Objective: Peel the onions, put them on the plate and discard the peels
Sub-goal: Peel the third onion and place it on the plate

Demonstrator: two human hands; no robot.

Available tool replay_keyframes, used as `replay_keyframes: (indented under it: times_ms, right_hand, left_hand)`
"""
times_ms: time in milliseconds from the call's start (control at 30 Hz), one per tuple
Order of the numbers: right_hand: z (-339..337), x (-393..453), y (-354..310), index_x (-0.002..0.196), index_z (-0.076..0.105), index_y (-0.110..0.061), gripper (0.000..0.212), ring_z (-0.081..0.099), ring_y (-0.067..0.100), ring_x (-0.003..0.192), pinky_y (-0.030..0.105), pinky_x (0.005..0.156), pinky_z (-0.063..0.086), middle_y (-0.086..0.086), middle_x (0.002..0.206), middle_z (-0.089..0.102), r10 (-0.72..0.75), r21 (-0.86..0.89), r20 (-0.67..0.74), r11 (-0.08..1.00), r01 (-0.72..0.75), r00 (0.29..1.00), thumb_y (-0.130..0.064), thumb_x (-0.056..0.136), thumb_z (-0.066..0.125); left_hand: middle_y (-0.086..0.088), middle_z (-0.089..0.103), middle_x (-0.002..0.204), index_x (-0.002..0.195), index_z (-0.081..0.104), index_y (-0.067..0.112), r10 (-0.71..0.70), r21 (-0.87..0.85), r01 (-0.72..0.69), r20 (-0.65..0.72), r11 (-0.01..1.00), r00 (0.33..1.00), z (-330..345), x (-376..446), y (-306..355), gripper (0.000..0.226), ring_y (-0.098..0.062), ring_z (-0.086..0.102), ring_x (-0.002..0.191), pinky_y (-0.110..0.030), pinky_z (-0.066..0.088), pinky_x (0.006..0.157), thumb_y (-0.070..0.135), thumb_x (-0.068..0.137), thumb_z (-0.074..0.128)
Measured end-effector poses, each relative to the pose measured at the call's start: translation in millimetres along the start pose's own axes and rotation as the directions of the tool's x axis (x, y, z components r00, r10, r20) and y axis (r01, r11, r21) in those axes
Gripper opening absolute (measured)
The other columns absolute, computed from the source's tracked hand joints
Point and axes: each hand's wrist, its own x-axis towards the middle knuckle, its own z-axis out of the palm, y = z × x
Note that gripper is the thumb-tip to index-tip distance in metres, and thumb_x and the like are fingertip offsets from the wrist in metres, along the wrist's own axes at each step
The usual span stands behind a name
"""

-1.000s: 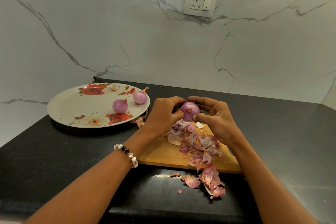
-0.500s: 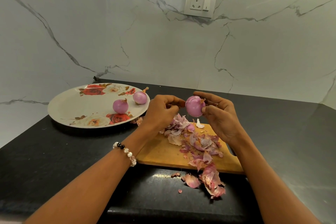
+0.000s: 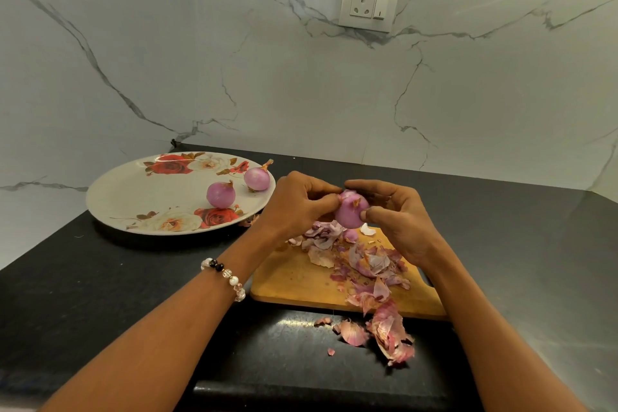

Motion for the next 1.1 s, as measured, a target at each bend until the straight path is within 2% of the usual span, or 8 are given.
replay_keyframes:
  times_ms: [133, 300, 433, 533, 700, 933, 1000, 1100]
  right_hand:
    - [1, -1, 0, 0.114, 0.071, -0.017, 0.041, 0.066, 0.025, 0.112, 0.033, 0.086, 0.058, 0.006, 0.112, 0.073, 0.003, -0.048, 0.032, 0.999, -0.002, 0.999, -0.003, 0.075, 0.066]
    - [1, -2, -1, 0.112, 0.070, -0.019, 0.043, 0.067, 0.024, 0.110, 0.035, 0.090, 0.058, 0.006, 0.112, 0.073, -0.026, -0.094, 0.047, 0.995, 0.030, 0.999, 0.013, 0.083, 0.066]
    - [1, -3, -3, 0.113, 0.070, -0.019, 0.041, 0.068, 0.025, 0.108, 0.035, 0.090, 0.058, 0.003, 0.111, 0.074, -0.053, -0.074, 0.041, 0.996, 0.056, 0.998, 0.000, 0.077, 0.074]
    - [1, -3, -4, 0.115, 0.070, -0.016, 0.041, 0.067, 0.029, 0.110, 0.035, 0.089, 0.058, 0.006, 0.113, 0.073, -0.056, -0.033, 0.031, 0.998, 0.057, 0.998, -0.007, 0.074, 0.072]
    - [2, -2, -4, 0.115, 0.069, -0.012, 0.043, 0.066, 0.030, 0.112, 0.031, 0.084, 0.057, 0.009, 0.114, 0.073, -0.069, 0.081, 0.029, 0.994, 0.067, 0.997, 0.000, 0.074, 0.067]
    - [0, 1, -6, 0.114, 0.069, -0.009, 0.044, 0.067, 0.023, 0.108, 0.026, 0.082, 0.057, 0.008, 0.110, 0.073, -0.046, 0.209, -0.039, 0.976, 0.053, 0.998, 0.004, 0.073, 0.062]
    - [-1, 0, -8, 0.114, 0.068, -0.008, 0.044, 0.068, 0.021, 0.106, 0.025, 0.080, 0.057, 0.006, 0.109, 0.074, -0.042, 0.239, -0.061, 0.970, 0.055, 0.997, 0.004, 0.073, 0.062]
    - [-1, 0, -10, 0.116, 0.066, -0.006, 0.043, 0.068, 0.020, 0.105, 0.023, 0.077, 0.056, 0.005, 0.107, 0.074, -0.028, 0.257, -0.067, 0.965, 0.045, 0.997, 0.007, 0.076, 0.062]
  left_hand:
    - [-0.008, 0.073, 0.099, 0.113, 0.069, 0.007, 0.090, 0.177, -0.091, 0.019, 0.980, 0.996, -2, -2, -1, 0.026, -0.014, 0.068, 0.083, -0.020, 0.057, 0.072, 0.010, 0.088, 0.061]
    - [-0.009, 0.072, 0.095, 0.117, 0.066, 0.006, 0.187, 0.316, -0.190, 0.039, 0.930, 0.982, 2, -3, -1, 0.029, -0.009, 0.061, 0.076, -0.006, 0.047, 0.066, 0.009, 0.088, 0.062]
    - [-0.008, 0.071, 0.097, 0.118, 0.064, 0.005, 0.207, 0.325, -0.197, 0.002, 0.925, 0.978, 4, -3, -1, 0.030, -0.007, 0.058, 0.078, -0.003, 0.045, 0.068, 0.008, 0.088, 0.062]
    - [-0.005, 0.070, 0.098, 0.114, 0.066, 0.007, 0.176, 0.281, -0.156, -0.048, 0.947, 0.983, 6, -3, -2, 0.026, -0.008, 0.061, 0.082, -0.005, 0.048, 0.070, 0.006, 0.089, 0.060]
    - [0.003, 0.067, 0.089, 0.102, 0.069, 0.013, 0.009, 0.051, -0.002, -0.147, 0.999, 0.989, 4, -1, -3, 0.023, -0.008, 0.066, 0.081, -0.018, 0.056, 0.070, -0.001, 0.090, 0.055]
    - [0.009, 0.069, 0.082, 0.095, 0.071, 0.020, -0.097, 0.011, 0.098, -0.064, 0.995, 0.993, 5, -2, -3, 0.015, -0.005, 0.065, 0.079, -0.013, 0.052, 0.070, 0.011, 0.091, 0.059]
    - [0.007, 0.070, 0.086, 0.097, 0.069, 0.022, -0.113, -0.112, 0.109, -0.028, 0.988, 0.993, 4, -1, 1, 0.013, -0.006, 0.068, 0.080, -0.017, 0.055, 0.073, 0.014, 0.093, 0.059]
    - [0.000, 0.071, 0.091, 0.109, 0.068, 0.012, -0.145, -0.316, 0.148, 0.034, 0.937, 0.989, 1, 0, 7, 0.019, -0.011, 0.071, 0.079, -0.021, 0.057, 0.068, 0.014, 0.093, 0.057]
